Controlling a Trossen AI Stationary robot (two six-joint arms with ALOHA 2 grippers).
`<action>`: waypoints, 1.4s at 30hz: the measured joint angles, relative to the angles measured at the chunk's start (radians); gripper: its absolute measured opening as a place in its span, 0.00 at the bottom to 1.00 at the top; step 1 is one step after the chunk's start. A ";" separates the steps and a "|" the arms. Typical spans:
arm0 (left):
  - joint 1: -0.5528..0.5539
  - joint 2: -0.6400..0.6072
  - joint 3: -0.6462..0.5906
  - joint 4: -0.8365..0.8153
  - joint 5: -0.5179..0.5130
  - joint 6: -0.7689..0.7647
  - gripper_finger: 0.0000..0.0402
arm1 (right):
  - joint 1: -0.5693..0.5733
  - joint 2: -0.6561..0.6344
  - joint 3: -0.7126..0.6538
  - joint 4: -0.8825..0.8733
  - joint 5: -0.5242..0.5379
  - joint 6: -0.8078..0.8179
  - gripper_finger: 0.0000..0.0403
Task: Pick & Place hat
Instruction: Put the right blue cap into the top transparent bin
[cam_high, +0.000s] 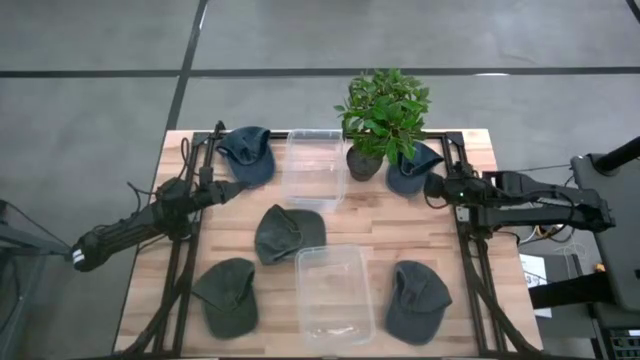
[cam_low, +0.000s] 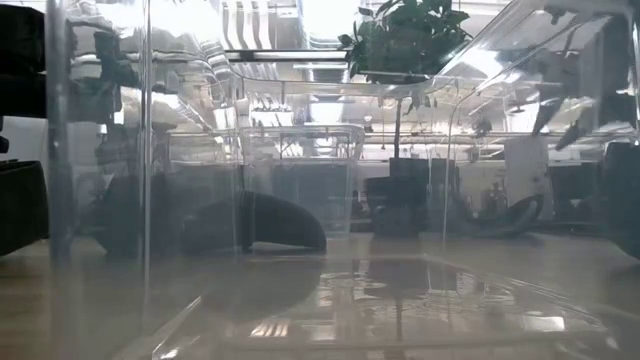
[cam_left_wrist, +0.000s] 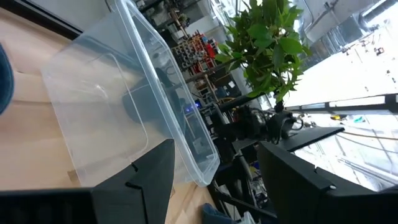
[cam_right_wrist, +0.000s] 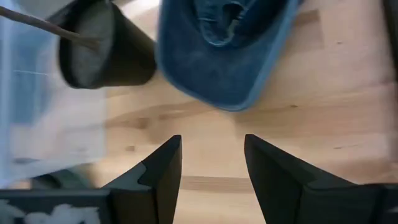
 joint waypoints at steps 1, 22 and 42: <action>0.000 0.000 0.000 0.000 -0.003 -0.003 0.55 | 0.000 0.000 -0.011 -0.010 -0.001 0.001 0.41; 0.000 0.000 0.000 0.000 -0.151 -0.155 0.55 | -0.037 0.261 -0.082 0.093 0.058 0.257 0.32; 0.000 0.000 0.000 0.000 -0.151 -0.172 0.55 | -0.164 0.354 -0.157 0.230 0.147 0.328 0.31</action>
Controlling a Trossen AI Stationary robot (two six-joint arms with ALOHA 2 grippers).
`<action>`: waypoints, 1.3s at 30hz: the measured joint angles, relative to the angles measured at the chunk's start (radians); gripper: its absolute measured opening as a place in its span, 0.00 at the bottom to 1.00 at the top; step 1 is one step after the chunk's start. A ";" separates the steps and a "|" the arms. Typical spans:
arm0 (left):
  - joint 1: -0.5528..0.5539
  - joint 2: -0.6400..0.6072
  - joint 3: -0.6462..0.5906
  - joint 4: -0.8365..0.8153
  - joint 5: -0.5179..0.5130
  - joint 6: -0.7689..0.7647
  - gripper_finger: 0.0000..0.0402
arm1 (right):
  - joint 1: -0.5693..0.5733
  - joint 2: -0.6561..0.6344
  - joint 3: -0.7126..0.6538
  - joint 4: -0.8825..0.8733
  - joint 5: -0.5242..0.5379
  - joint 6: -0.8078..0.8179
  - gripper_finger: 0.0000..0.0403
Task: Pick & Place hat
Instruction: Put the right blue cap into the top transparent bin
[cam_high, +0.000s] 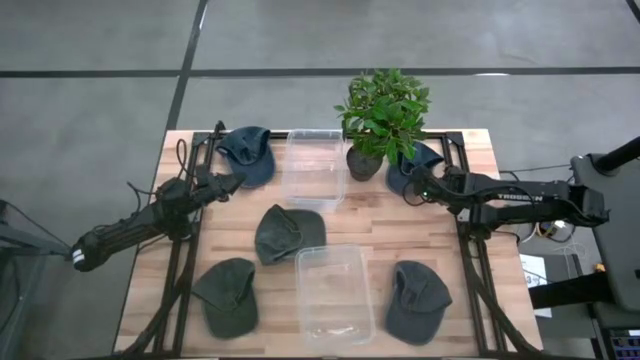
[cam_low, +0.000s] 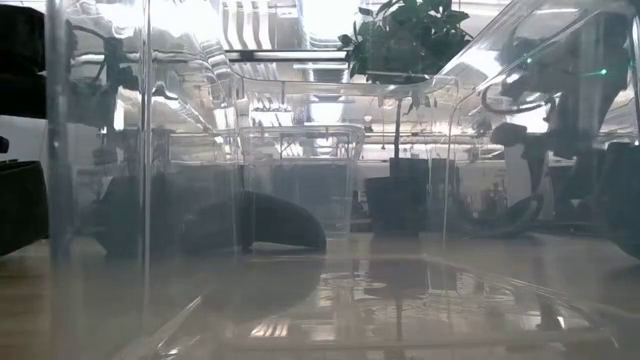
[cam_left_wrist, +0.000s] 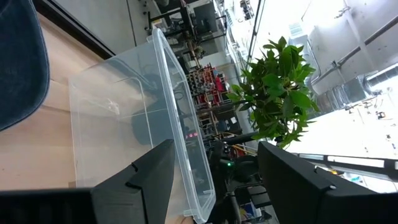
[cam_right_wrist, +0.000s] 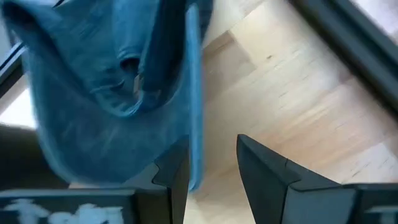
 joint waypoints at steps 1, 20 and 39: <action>0.000 0.000 0.000 0.000 0.000 0.000 0.55 | -0.010 0.006 -0.003 0.004 0.000 0.000 0.32; 0.000 0.000 0.000 -0.001 0.000 -0.008 0.55 | -0.209 0.026 -0.137 0.346 -0.108 -0.303 0.20; 0.000 0.000 0.000 0.000 0.000 -0.007 0.55 | -0.226 -0.049 -0.013 0.157 -0.301 -0.595 0.03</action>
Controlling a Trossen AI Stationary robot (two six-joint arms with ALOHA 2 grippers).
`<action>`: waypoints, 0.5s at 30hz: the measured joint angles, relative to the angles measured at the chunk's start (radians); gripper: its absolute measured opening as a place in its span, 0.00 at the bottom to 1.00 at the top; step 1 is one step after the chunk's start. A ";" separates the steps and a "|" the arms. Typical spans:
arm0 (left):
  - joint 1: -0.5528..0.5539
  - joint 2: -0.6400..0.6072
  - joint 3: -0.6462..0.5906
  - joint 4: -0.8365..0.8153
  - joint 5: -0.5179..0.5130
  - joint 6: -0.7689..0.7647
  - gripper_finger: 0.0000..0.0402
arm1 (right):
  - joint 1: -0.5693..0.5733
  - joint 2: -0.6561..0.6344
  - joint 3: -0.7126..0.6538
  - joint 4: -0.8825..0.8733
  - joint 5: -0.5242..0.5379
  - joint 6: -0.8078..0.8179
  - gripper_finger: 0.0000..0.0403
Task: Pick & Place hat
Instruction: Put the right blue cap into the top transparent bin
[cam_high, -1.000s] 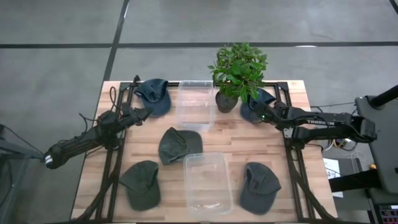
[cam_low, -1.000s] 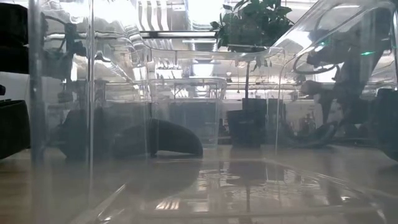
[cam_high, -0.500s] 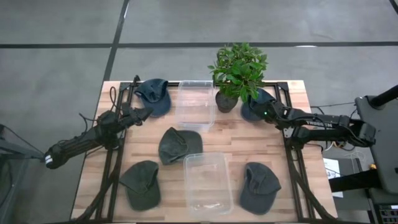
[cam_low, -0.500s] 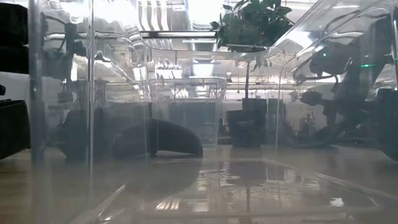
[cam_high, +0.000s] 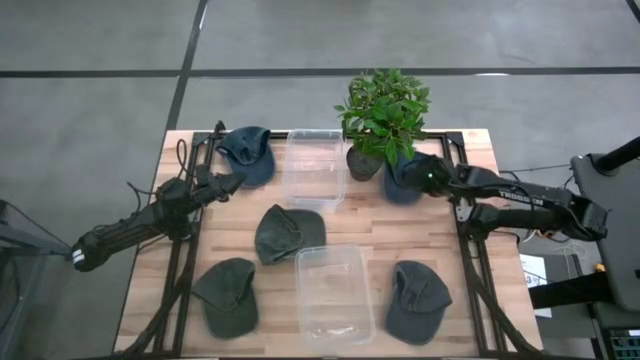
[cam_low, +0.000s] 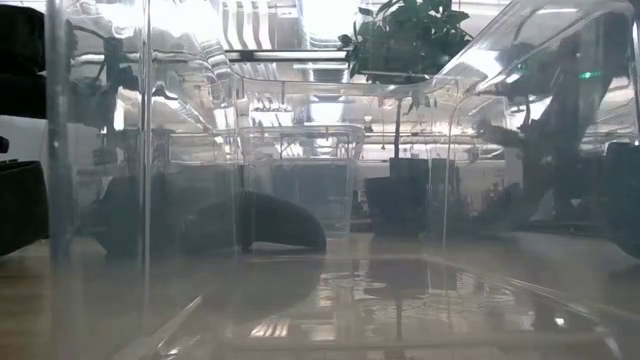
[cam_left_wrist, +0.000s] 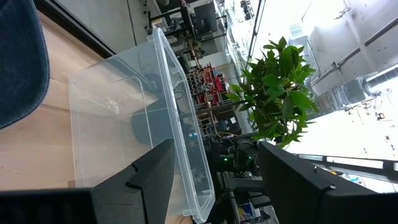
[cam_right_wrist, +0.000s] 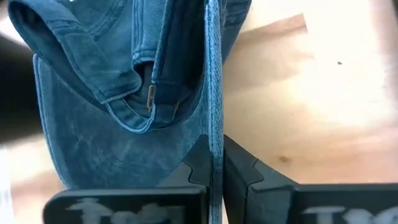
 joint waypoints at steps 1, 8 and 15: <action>0.000 0.000 0.000 0.000 0.000 0.000 0.55 | 0.000 -0.010 0.018 -0.034 -0.014 -0.016 0.03; 0.000 0.000 0.000 0.000 0.000 0.000 0.55 | 0.000 -0.094 0.136 -0.285 -0.133 -0.113 0.02; 0.000 0.000 0.000 0.000 0.000 0.000 0.55 | 0.000 -0.163 0.248 -0.508 -0.323 -0.182 0.02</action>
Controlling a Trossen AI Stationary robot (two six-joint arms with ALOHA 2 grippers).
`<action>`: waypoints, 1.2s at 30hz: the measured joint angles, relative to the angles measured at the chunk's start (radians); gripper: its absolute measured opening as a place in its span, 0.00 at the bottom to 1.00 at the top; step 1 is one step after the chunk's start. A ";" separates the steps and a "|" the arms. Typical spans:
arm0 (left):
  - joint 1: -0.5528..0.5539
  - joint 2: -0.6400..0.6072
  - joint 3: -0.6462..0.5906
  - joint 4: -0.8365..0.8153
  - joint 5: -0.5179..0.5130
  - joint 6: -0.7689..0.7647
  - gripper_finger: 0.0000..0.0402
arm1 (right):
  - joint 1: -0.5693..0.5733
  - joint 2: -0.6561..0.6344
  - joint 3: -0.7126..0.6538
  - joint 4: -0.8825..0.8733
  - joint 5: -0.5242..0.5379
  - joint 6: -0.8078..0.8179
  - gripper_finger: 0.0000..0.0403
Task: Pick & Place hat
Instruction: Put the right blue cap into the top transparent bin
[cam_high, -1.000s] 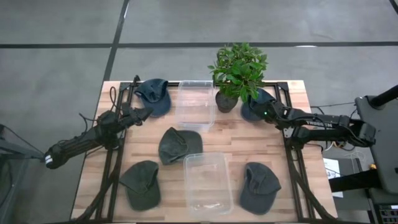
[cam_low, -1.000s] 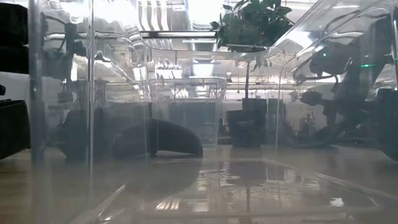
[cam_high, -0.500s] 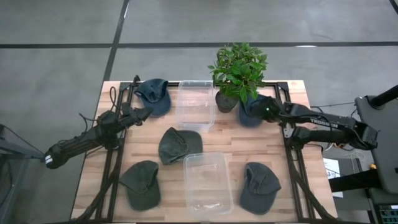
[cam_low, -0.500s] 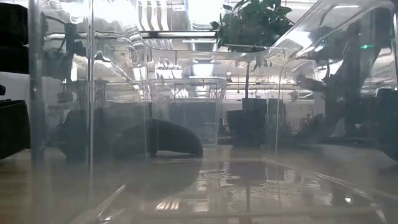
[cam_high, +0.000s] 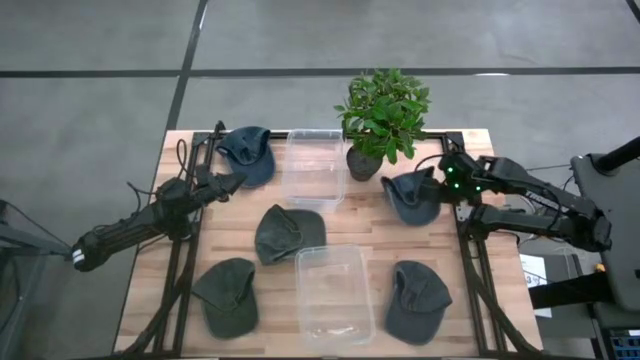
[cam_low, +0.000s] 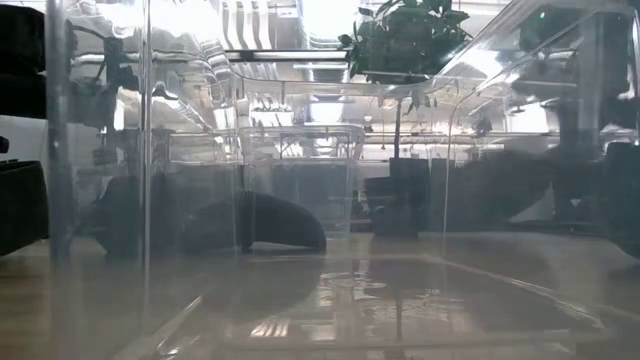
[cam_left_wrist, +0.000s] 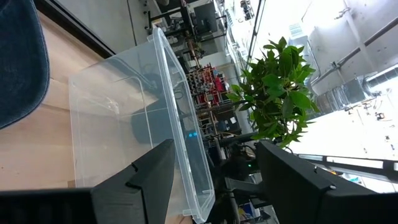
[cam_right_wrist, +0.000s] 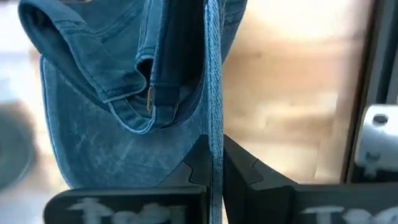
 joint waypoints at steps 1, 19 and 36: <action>0.000 0.000 0.000 0.000 0.000 0.000 0.55 | 0.000 -0.007 0.016 -0.015 -0.031 -0.007 0.02; 0.000 0.000 0.000 0.001 0.022 -0.119 0.55 | 0.253 -0.019 0.186 0.028 -0.562 0.098 0.02; 0.000 0.000 0.000 0.016 0.045 -0.168 0.55 | 0.633 0.303 0.438 0.911 -0.379 0.200 0.03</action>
